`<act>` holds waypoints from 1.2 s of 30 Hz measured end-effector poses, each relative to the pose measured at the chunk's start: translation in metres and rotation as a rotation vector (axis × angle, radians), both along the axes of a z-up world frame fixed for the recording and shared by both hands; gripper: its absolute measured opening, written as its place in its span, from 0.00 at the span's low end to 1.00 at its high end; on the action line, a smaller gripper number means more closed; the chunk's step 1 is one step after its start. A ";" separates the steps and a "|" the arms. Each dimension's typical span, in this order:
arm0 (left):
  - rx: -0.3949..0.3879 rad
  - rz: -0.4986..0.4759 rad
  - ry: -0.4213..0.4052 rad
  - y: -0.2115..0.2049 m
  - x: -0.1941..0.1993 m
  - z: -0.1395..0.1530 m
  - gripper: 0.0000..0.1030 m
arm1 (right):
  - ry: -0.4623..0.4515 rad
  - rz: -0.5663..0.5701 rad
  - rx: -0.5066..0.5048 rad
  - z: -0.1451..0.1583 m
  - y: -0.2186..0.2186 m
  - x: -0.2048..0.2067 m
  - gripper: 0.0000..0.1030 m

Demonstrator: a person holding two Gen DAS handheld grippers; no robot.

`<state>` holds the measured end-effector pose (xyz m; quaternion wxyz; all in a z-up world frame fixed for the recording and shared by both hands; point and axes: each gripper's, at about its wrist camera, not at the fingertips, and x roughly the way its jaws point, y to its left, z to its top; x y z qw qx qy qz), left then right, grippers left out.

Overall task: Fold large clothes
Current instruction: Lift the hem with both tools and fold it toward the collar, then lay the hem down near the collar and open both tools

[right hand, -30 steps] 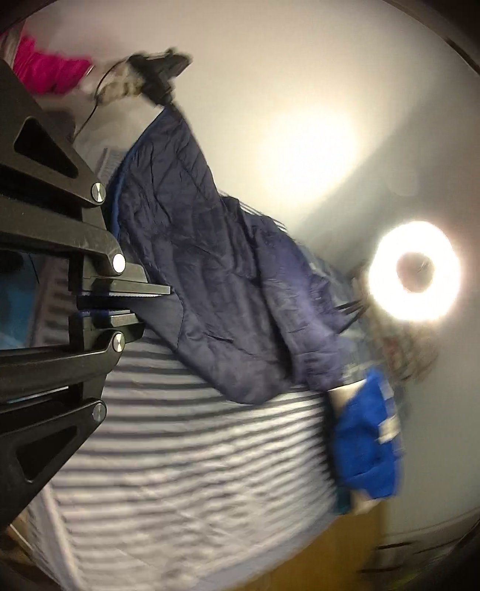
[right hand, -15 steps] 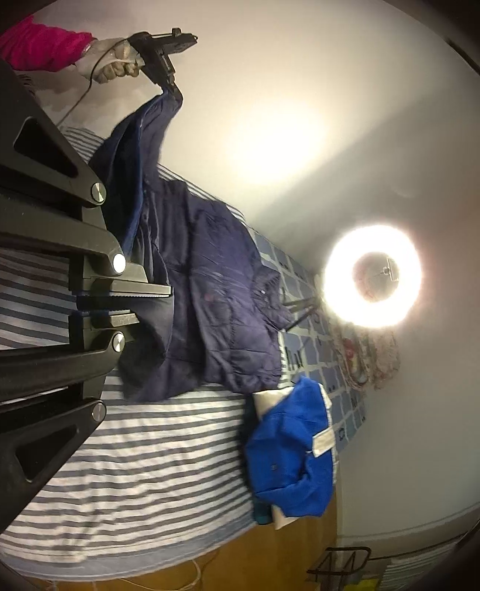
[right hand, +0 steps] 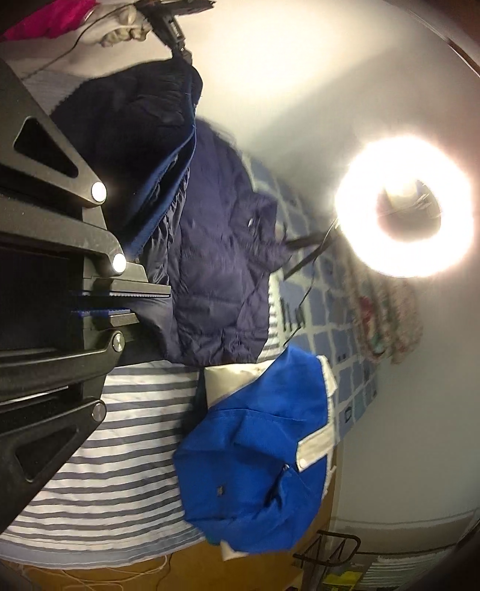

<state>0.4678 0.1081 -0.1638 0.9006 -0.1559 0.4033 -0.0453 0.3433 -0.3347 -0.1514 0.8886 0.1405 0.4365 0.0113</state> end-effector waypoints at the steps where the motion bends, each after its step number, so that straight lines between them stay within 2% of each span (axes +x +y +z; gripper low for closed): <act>1: 0.015 -0.004 0.017 -0.004 0.012 -0.012 0.05 | 0.014 -0.003 -0.008 -0.009 -0.002 0.009 0.01; 3: 0.036 -0.006 0.055 -0.012 0.037 -0.038 0.05 | 0.046 -0.014 -0.024 -0.030 -0.005 0.030 0.01; 7: 0.035 0.013 0.105 -0.017 0.061 -0.076 0.05 | 0.117 -0.030 -0.036 -0.076 -0.010 0.063 0.01; 9: 0.029 0.018 0.113 -0.017 0.067 -0.087 0.05 | 0.142 -0.028 -0.032 -0.094 -0.012 0.073 0.02; 12: 0.022 -0.006 0.119 -0.016 0.072 -0.088 0.06 | 0.147 -0.004 -0.015 -0.102 -0.011 0.078 0.03; 13: 0.038 -0.017 0.123 -0.016 0.074 -0.084 0.14 | 0.139 0.009 -0.006 -0.100 -0.012 0.077 0.06; 14: 0.049 -0.032 0.130 -0.015 0.075 -0.077 0.22 | 0.126 0.023 0.003 -0.097 -0.013 0.076 0.10; 15: 0.046 -0.056 0.125 -0.014 0.075 -0.069 0.26 | 0.111 0.042 0.017 -0.092 -0.014 0.073 0.21; 16: 0.041 -0.069 0.115 -0.012 0.074 -0.061 0.36 | 0.094 0.057 0.031 -0.086 -0.015 0.070 0.26; 17: 0.041 -0.078 0.101 -0.009 0.071 -0.051 0.49 | 0.069 0.071 0.044 -0.078 -0.018 0.065 0.38; 18: 0.048 -0.073 0.081 -0.005 0.068 -0.043 0.56 | 0.050 0.078 0.047 -0.069 -0.020 0.058 0.55; 19: 0.059 -0.061 0.050 0.000 0.063 -0.033 0.68 | 0.031 0.080 0.047 -0.063 -0.023 0.053 0.62; 20: 0.062 -0.057 0.032 0.006 0.060 -0.027 0.70 | -0.002 0.084 0.050 -0.055 -0.028 0.044 0.68; 22: 0.051 -0.063 0.020 0.020 0.053 -0.021 0.70 | -0.030 0.083 0.058 -0.047 -0.037 0.033 0.68; 24: 0.056 -0.071 0.042 0.031 0.048 -0.028 0.70 | -0.016 0.076 0.058 -0.049 -0.046 0.022 0.68; 26: 0.088 -0.080 0.105 0.038 0.047 -0.048 0.70 | 0.014 0.076 0.049 -0.058 -0.051 0.018 0.68; 29: 0.030 -0.100 0.195 0.042 0.050 -0.080 0.69 | 0.075 0.064 0.074 -0.081 -0.058 0.015 0.68; 32: 0.005 -0.102 0.220 0.037 0.051 -0.098 0.67 | 0.107 0.048 0.136 -0.098 -0.061 0.019 0.67; 33: 0.013 -0.114 0.232 0.032 0.054 -0.102 0.64 | 0.120 0.050 0.148 -0.103 -0.060 0.022 0.66; 34: 0.028 -0.124 0.240 0.028 0.054 -0.105 0.50 | 0.127 0.055 0.152 -0.106 -0.059 0.025 0.64; 35: 0.048 -0.135 0.247 0.024 0.055 -0.107 0.37 | 0.133 0.066 0.154 -0.108 -0.056 0.028 0.56; 36: 0.075 -0.143 0.250 0.019 0.056 -0.109 0.34 | 0.139 0.078 0.154 -0.108 -0.054 0.030 0.43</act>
